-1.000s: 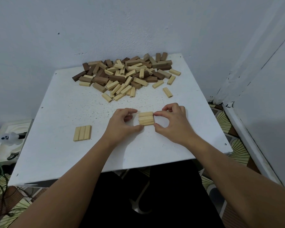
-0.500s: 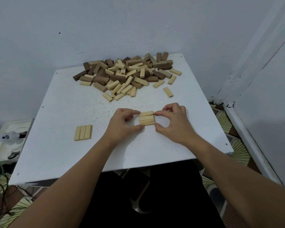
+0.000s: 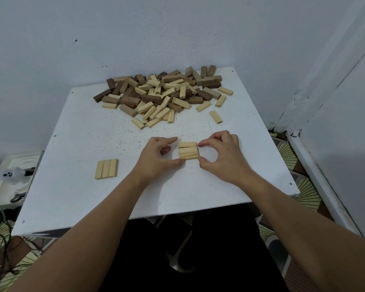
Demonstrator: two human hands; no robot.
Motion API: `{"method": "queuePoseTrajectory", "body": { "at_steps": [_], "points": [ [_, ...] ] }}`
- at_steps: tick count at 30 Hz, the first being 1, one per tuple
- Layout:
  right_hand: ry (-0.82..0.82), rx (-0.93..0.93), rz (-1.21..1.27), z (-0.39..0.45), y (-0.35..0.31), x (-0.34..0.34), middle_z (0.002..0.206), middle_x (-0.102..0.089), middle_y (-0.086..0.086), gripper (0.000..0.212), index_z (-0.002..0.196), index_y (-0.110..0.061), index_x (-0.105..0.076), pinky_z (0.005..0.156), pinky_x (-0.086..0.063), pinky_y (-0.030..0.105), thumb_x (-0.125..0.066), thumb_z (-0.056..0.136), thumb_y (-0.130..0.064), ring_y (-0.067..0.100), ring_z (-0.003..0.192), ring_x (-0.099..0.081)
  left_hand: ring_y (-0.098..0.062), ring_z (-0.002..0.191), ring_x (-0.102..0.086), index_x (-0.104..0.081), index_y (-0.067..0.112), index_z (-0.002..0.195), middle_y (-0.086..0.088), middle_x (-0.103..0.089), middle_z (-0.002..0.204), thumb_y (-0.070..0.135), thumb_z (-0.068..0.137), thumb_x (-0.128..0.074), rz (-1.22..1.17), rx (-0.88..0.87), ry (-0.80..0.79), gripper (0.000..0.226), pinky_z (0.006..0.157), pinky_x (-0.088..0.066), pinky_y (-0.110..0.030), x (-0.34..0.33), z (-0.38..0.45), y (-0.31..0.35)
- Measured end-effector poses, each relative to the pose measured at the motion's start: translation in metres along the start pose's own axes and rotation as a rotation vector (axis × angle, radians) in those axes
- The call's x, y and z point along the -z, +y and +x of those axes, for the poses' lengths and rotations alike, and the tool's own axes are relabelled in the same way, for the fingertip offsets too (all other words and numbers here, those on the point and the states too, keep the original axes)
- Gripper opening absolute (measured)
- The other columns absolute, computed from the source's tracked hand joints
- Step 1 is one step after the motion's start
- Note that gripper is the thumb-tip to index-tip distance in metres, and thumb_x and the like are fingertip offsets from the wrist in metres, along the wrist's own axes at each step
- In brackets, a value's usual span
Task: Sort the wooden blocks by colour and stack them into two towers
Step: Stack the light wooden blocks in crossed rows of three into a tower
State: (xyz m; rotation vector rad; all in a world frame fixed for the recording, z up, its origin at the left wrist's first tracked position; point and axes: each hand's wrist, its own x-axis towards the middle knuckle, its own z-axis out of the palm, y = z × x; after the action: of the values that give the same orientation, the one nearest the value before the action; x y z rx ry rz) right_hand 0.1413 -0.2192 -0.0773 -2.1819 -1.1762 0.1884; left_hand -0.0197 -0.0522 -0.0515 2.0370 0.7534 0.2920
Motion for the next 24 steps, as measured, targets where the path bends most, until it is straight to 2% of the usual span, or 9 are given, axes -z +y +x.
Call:
{"method": "queuePoseTrajectory", "body": {
  "at_steps": [7, 12, 17, 20, 24],
  "points": [
    [-0.066, -0.028, -0.014, 0.003, -0.002, 0.004, 0.121, -0.033, -0.012, 0.065, 0.146, -0.039, -0.050, 0.105, -0.029, 0.026, -0.071, 0.086, -0.050, 0.013, 0.117, -0.029, -0.003, 0.113, -0.053, -0.069, 0.031, 0.133, 0.009, -0.050, 0.123, 0.031, 0.077, -0.090, 0.029, 0.002, -0.018, 0.059, 0.088, -0.042, -0.011, 0.001, 0.002, 0.000],
    [-0.238, -0.063, -0.046, 0.012, -0.008, 0.015, 0.126, -0.029, -0.009, 0.075, 0.152, -0.048, -0.038, 0.106, -0.021, 0.027, -0.071, 0.085, -0.056, 0.018, 0.127, -0.026, -0.001, 0.113, -0.055, -0.062, 0.032, 0.139, 0.013, -0.050, 0.123, 0.032, 0.077, -0.090, 0.013, 0.008, -0.008, 0.068, 0.090, -0.043, -0.013, 0.001, 0.001, 0.002],
    [-0.369, -0.086, -0.069, 0.025, -0.009, 0.029, 0.128, -0.028, -0.010, 0.081, 0.152, -0.050, -0.036, 0.105, -0.023, 0.033, -0.075, 0.082, -0.061, 0.019, 0.132, -0.025, -0.001, 0.114, -0.054, -0.060, 0.038, 0.141, 0.014, -0.049, 0.122, 0.032, 0.078, -0.090, 0.006, 0.011, -0.023, 0.070, 0.087, -0.042, -0.011, 0.002, 0.001, 0.003],
    [-0.374, -0.110, -0.063, 0.030, -0.007, 0.032, 0.136, -0.034, -0.008, 0.079, 0.149, -0.051, -0.040, 0.108, -0.025, 0.036, -0.077, 0.080, -0.061, 0.019, 0.134, -0.028, 0.001, 0.114, -0.054, -0.062, 0.039, 0.139, 0.013, -0.049, 0.123, 0.033, 0.078, -0.090, 0.009, 0.013, -0.031, 0.067, 0.085, -0.042, -0.009, 0.002, 0.002, 0.003],
    [-0.367, -0.102, -0.055, 0.031, -0.006, 0.030, 0.127, -0.032, -0.011, 0.070, 0.142, -0.053, -0.048, 0.103, -0.021, 0.033, -0.078, 0.080, -0.061, 0.017, 0.132, -0.028, 0.000, 0.114, -0.053, -0.065, 0.037, 0.136, 0.014, -0.048, 0.123, 0.033, 0.078, -0.090, 0.014, 0.018, -0.046, 0.063, 0.084, -0.042, -0.008, 0.003, 0.004, 0.002]
  ]
}}
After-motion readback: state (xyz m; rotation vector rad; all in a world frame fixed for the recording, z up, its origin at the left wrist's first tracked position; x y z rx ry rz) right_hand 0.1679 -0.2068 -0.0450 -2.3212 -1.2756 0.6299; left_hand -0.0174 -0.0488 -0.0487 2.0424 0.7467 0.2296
